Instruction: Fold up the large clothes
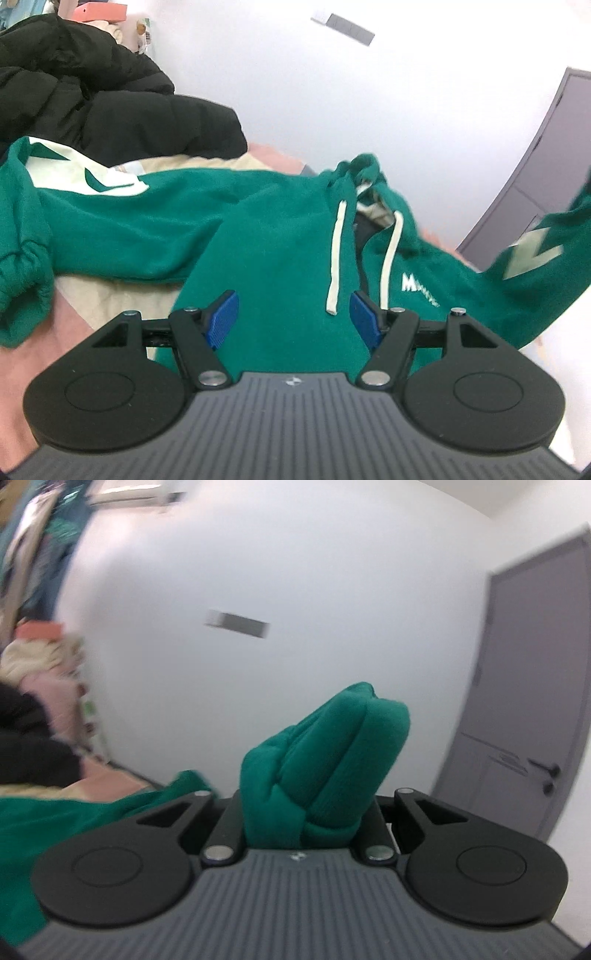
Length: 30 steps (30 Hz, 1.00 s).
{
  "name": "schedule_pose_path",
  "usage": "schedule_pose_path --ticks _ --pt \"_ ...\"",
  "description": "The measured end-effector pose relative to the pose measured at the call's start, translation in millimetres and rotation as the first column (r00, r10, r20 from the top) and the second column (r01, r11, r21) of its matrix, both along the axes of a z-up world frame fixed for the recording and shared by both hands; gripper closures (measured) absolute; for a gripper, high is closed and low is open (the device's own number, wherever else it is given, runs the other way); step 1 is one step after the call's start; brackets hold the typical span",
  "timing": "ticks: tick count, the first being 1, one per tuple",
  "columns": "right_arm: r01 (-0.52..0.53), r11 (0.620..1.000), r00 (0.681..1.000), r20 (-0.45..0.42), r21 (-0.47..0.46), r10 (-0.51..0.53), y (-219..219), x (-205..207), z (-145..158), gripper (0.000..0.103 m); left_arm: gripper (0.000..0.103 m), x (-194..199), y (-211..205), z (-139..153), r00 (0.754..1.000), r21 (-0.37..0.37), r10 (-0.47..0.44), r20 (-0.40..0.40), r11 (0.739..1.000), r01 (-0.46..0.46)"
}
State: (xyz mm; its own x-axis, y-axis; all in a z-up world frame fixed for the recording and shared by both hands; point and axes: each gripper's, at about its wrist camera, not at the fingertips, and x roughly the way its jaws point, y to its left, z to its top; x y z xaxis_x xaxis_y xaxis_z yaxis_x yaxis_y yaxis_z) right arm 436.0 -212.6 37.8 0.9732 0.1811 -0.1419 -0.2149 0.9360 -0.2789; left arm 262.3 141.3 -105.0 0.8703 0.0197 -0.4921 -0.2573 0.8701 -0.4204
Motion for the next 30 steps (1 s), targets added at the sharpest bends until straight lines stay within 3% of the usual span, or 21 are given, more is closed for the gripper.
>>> schedule_pose_path --ticks 3,9,13,16,18,19,20,25,30 --pt "-0.064 0.993 0.998 -0.013 -0.097 0.063 46.1 -24.6 -15.7 0.086 0.031 -15.2 12.9 2.8 1.000 -0.028 0.005 0.028 1.000 -0.004" --pt "-0.217 0.937 0.974 -0.118 -0.274 0.192 129.1 -74.0 -85.9 0.085 0.031 -36.2 41.8 1.3 0.999 -0.117 0.024 0.048 0.993 -0.018" --pt "-0.293 0.907 0.946 -0.232 -0.303 0.228 169.1 -98.8 -130.7 0.084 0.031 -38.7 48.3 -1.4 0.999 -0.111 0.019 0.044 0.994 -0.014" --pt "-0.338 0.893 0.922 -0.297 -0.298 0.250 179.9 -102.3 -155.4 0.075 0.031 -38.0 48.0 -5.3 0.999 -0.118 0.007 0.040 0.993 -0.002" --pt "-0.360 0.890 0.905 -0.335 -0.278 0.261 184.1 -108.1 -169.2 0.054 0.031 -35.7 46.4 -7.5 0.999 -0.110 0.003 0.035 0.994 0.001" --pt "-0.369 0.897 0.895 -0.352 -0.244 0.272 180.9 -108.6 -171.5 0.035 0.031 -34.4 46.0 -8.4 0.999 -0.112 0.001 0.036 0.994 0.003" --pt "-0.380 0.902 0.885 -0.365 -0.203 0.290 179.0 -111.2 -172.2 0.023 0.031 -33.3 45.3 -9.2 0.999 -0.118 -0.001 0.038 0.993 0.006" --pt "-0.425 0.905 0.808 -0.438 0.027 0.393 161.2 -119.9 -160.0 0.019 0.031 -26.3 39.8 -10.7 0.998 -0.138 -0.018 0.058 0.990 0.025" --pt "-0.427 0.886 0.767 -0.448 0.180 0.460 140.7 -144.4 -157.2 0.019 0.031 -27.8 25.1 -2.7 0.993 -0.121 -0.073 0.091 0.989 0.084"
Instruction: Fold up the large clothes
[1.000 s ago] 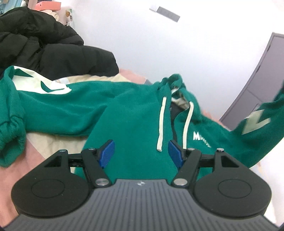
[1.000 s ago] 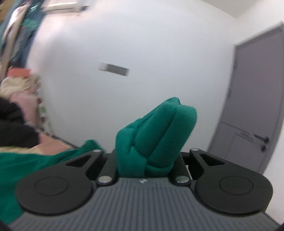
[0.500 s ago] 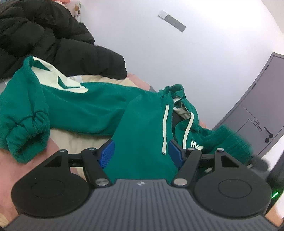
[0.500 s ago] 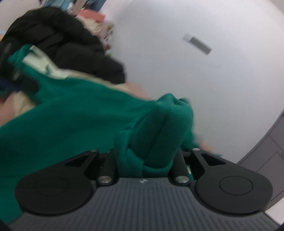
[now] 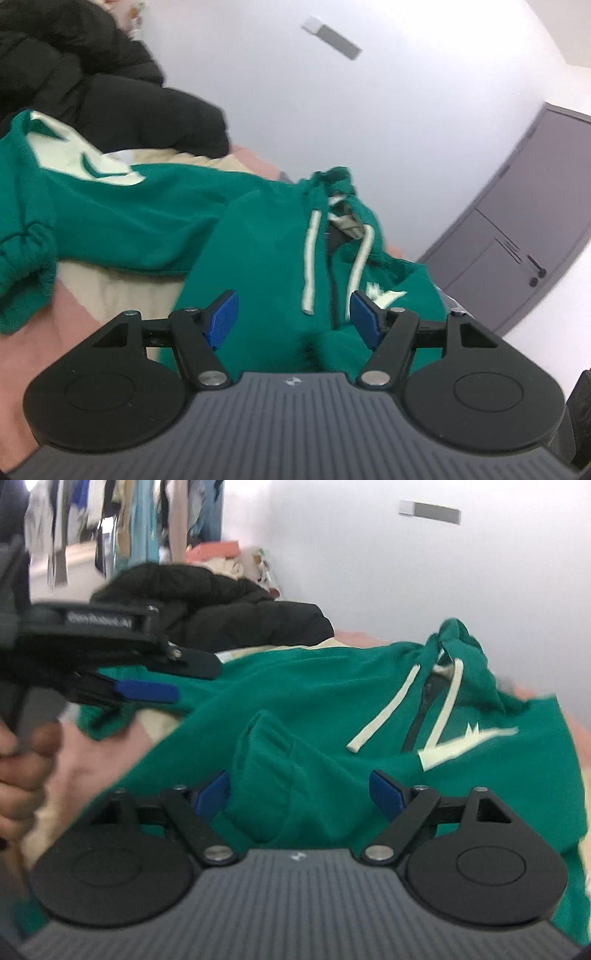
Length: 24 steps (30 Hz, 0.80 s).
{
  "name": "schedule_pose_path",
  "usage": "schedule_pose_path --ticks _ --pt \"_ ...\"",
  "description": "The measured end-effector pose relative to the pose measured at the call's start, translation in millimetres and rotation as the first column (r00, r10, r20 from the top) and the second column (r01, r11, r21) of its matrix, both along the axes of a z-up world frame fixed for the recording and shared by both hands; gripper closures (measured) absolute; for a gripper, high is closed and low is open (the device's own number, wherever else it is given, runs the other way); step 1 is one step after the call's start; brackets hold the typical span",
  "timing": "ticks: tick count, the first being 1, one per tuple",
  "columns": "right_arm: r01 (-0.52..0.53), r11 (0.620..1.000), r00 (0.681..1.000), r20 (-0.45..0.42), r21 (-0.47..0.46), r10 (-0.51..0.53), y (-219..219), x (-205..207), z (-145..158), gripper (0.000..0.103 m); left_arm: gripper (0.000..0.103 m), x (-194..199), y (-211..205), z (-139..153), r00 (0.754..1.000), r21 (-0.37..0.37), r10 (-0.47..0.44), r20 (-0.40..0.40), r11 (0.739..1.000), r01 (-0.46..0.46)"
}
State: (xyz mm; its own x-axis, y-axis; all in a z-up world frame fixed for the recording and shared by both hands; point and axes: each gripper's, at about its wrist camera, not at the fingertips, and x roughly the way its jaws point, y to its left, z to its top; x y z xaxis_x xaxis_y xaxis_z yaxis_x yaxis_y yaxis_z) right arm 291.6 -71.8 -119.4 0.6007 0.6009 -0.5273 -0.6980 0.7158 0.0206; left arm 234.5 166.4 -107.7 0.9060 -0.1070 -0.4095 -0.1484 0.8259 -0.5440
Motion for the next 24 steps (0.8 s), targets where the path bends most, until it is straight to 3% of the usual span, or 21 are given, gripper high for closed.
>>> schedule_pose_path --ticks 5,10,15,16,24 --pt "0.040 0.996 0.999 -0.022 0.085 -0.038 -24.0 -10.0 3.5 0.019 0.031 -2.4 -24.2 5.7 0.998 0.049 -0.062 0.003 0.997 0.062" --pt "0.186 0.972 0.983 -0.025 0.144 -0.184 -36.6 14.5 -2.4 0.019 0.032 13.0 -45.7 -6.6 0.994 0.091 -0.090 -0.067 0.991 0.096" --pt "0.298 0.947 0.953 -0.086 0.119 -0.290 -43.9 45.7 -27.9 0.021 0.033 34.5 -57.8 -23.7 0.986 0.133 -0.103 -0.132 0.984 0.120" --pt "0.311 0.944 0.948 -0.099 0.110 -0.301 -44.2 51.2 -33.2 0.025 0.033 38.1 -60.1 -26.6 0.984 0.143 -0.105 -0.143 0.982 0.126" --pt "0.349 0.935 0.927 -0.170 0.070 -0.333 -42.3 73.1 -60.4 0.036 0.033 63.7 -76.3 -60.5 0.949 0.245 -0.097 -0.300 0.954 0.175"
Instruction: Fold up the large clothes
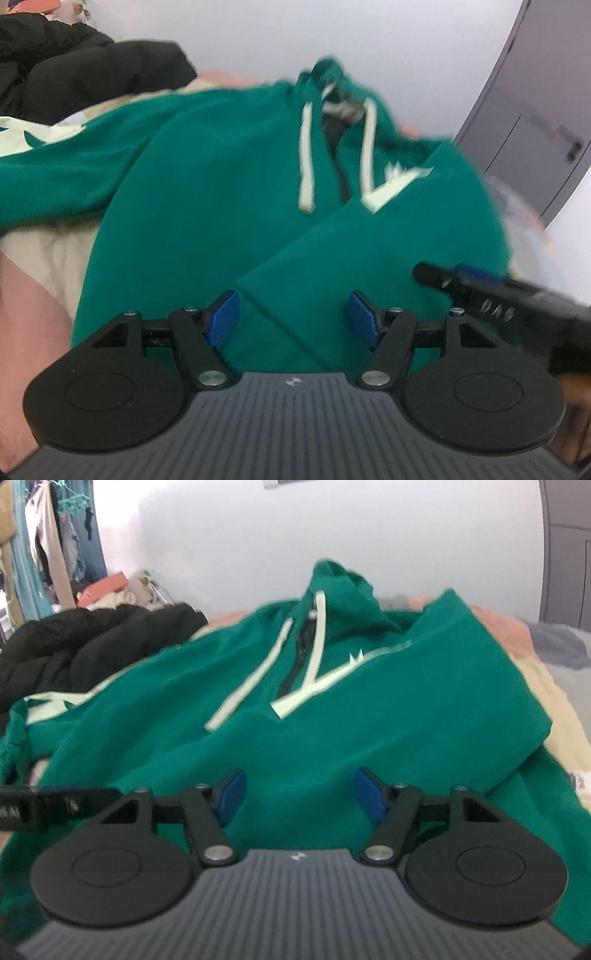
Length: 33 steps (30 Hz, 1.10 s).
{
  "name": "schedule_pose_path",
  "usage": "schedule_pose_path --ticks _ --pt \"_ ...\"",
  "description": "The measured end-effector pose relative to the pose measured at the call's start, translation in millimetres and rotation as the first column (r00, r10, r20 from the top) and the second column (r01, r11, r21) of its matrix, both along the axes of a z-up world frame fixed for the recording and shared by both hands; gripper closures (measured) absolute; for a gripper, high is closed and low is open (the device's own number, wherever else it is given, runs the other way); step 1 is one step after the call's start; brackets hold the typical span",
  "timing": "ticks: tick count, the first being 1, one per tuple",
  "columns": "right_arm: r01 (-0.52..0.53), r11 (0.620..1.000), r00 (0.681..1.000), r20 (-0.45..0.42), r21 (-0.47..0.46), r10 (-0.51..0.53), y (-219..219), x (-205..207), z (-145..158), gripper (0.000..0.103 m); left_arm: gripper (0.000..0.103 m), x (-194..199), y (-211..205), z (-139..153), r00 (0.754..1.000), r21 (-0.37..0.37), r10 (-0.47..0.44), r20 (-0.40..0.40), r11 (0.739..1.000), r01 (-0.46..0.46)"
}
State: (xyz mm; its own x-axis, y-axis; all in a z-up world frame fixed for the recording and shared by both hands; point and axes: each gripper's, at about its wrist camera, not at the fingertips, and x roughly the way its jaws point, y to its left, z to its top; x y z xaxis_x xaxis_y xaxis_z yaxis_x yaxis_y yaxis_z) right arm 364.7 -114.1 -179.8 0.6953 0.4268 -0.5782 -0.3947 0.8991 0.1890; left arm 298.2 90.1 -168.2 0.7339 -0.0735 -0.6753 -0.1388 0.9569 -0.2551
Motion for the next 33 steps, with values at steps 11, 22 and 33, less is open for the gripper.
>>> schedule_pose_path --ticks 11,22,33 --pt "0.018 1.000 0.996 -0.085 0.008 -0.017 -3.2 9.2 -20.2 0.039 0.031 -3.1 -4.4 3.6 1.000 0.062 -0.003 0.016 0.998 0.002" --pt "0.052 0.998 0.996 -0.075 0.036 -0.049 -15.9 -0.7 -12.2 0.038 0.029 -40.5 32.4 42.5 0.959 0.314 0.233 0.160 0.909 -0.273" --pt "0.068 0.997 0.996 -0.067 0.038 -0.066 -18.3 -6.8 -6.7 0.027 0.022 -11.1 98.8 6.4 0.821 0.642 0.555 0.134 0.582 -0.499"
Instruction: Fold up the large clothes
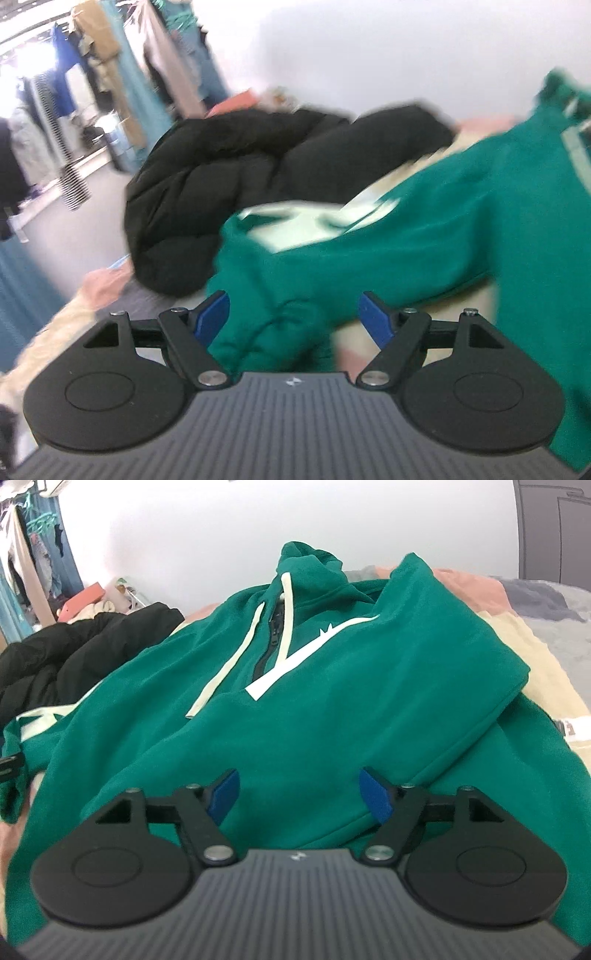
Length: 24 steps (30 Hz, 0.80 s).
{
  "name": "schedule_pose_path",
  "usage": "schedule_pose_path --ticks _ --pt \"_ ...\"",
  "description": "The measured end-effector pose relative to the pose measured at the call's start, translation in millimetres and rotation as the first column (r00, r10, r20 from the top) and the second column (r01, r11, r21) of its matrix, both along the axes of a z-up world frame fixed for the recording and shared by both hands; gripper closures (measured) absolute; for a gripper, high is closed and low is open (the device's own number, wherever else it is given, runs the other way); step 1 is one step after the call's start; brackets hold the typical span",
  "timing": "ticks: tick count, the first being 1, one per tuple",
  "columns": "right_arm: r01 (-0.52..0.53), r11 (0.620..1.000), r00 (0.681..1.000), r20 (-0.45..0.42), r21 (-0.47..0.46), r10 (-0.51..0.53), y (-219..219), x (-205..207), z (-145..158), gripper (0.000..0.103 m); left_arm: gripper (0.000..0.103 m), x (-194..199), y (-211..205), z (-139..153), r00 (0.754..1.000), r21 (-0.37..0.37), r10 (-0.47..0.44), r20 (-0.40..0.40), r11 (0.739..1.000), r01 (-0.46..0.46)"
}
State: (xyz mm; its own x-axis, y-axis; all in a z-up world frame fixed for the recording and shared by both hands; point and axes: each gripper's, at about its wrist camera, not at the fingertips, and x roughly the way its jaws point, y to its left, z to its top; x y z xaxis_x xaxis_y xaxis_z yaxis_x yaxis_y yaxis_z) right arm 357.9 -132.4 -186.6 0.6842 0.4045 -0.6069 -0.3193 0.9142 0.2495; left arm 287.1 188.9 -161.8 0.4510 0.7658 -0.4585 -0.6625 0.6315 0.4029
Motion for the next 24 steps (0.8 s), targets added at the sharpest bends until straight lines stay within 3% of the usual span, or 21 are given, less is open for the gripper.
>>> schedule_pose_path --ticks 2,3,5,6,7,8,10,13,16,21,24 --pt "-0.011 1.000 1.000 0.026 -0.025 0.011 4.2 -1.7 1.0 0.022 0.022 4.9 20.5 -12.7 0.996 -0.048 0.067 -0.055 0.996 -0.070" --pt "-0.016 0.999 0.999 0.035 -0.034 0.017 6.1 -2.3 0.7 0.022 0.022 2.3 31.1 -17.7 0.993 -0.097 0.101 -0.055 0.990 -0.106" --pt "-0.030 0.999 0.999 0.039 -0.043 0.032 8.2 -1.3 -0.6 0.022 0.023 -4.0 42.9 -20.9 0.988 -0.125 0.155 -0.028 0.980 -0.157" --pt "-0.033 0.999 0.999 0.038 -0.042 0.035 8.5 -0.1 -1.4 0.022 0.028 -3.1 47.2 -20.1 0.987 -0.121 0.160 -0.017 0.980 -0.161" --pt "-0.031 0.999 0.999 0.034 -0.038 0.033 8.3 1.6 -2.5 0.022 0.042 -5.6 48.7 -17.0 0.987 -0.120 0.158 -0.006 0.980 -0.157" --pt "-0.029 0.999 0.999 0.030 -0.032 0.030 7.9 2.8 -2.8 0.022 0.049 -7.8 51.9 -11.9 0.985 -0.119 0.170 0.010 0.979 -0.168" --pt "-0.028 0.999 0.999 0.026 -0.018 0.029 6.7 4.2 -2.3 0.022 0.059 -14.8 58.8 0.6 0.978 -0.129 0.201 0.061 0.973 -0.192" --pt "-0.024 1.000 0.999 0.030 0.003 0.024 3.3 4.1 -0.2 0.022 0.063 -27.3 70.5 28.7 0.968 -0.195 0.215 0.131 0.963 -0.187" --pt "-0.004 0.999 1.000 0.026 0.036 0.003 -2.1 3.7 3.2 0.022 0.064 -34.8 75.7 65.0 0.966 -0.203 0.182 0.181 0.968 -0.144" --pt "0.034 0.994 0.999 -0.003 0.107 -0.034 -10.8 3.6 8.8 0.022 0.065 -43.9 52.4 148.4 0.972 -0.135 0.042 0.230 0.991 -0.011" --pt "0.063 0.992 0.996 0.058 0.106 -0.069 -15.2 -4.0 16.9 0.022 0.065 -43.2 26.9 200.7 0.962 -0.123 -0.065 0.265 0.987 0.100"
